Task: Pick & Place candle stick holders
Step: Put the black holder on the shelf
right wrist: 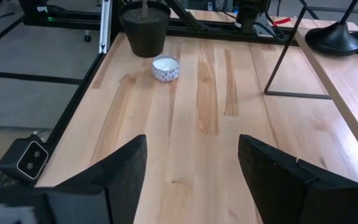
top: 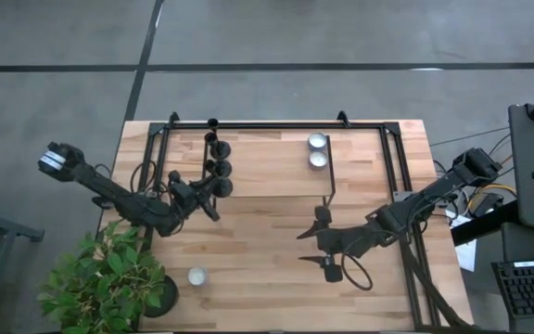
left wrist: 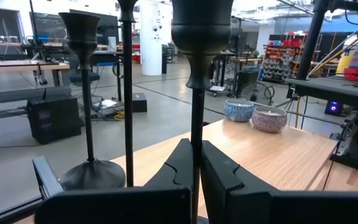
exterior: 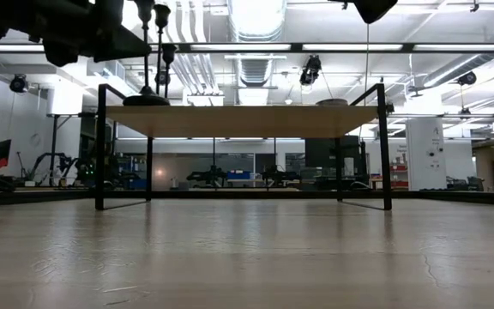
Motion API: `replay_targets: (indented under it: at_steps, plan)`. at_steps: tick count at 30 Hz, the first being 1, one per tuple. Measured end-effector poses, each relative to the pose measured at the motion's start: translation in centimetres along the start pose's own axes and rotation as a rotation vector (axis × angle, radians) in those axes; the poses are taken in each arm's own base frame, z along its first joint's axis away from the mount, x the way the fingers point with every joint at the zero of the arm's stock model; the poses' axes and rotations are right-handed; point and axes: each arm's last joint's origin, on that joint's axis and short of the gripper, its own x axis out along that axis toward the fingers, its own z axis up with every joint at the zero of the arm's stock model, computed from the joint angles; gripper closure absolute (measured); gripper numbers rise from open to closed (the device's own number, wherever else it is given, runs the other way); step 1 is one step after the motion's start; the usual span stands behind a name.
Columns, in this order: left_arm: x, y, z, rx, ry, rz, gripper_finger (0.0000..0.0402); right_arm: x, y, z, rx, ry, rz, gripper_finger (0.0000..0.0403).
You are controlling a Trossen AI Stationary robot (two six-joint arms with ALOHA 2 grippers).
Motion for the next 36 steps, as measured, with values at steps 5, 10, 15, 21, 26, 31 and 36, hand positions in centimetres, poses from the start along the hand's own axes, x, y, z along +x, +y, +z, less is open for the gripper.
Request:
replay_targets:
  at_steps: [5,10,15,21,26,31,36]
  plan:
    - [0.03,-0.08,0.15,-0.003,0.000,0.002,0.0397,0.01,0.00,-0.04,0.000,0.001,0.000,0.0151]
    - [-0.18,-0.21,-0.01,-0.009,0.007,-0.012,0.0394,0.03,-0.01,-0.11,0.002,0.003,0.000,0.0158]
    - [-0.25,-0.24,0.03,-0.031,0.006,-0.017,0.0395,0.03,-0.02,-0.12,0.002,0.004,0.000,0.0165]
    - [-0.25,-0.10,0.04,0.007,0.003,0.027,0.0393,0.03,-0.01,-0.12,0.002,0.003,0.000,0.0163]
    - [-0.22,-0.06,0.05,0.014,0.003,0.040,0.0393,0.03,0.01,-0.02,0.002,-0.007,0.003,0.0156]
    - [-0.07,0.02,0.06,0.033,0.002,0.051,0.0392,0.03,0.01,-0.03,0.002,-0.007,0.002,0.0151]
    - [0.14,0.16,0.00,0.014,0.000,0.058,0.0392,0.04,0.00,-0.05,0.002,-0.006,0.002,0.0157]
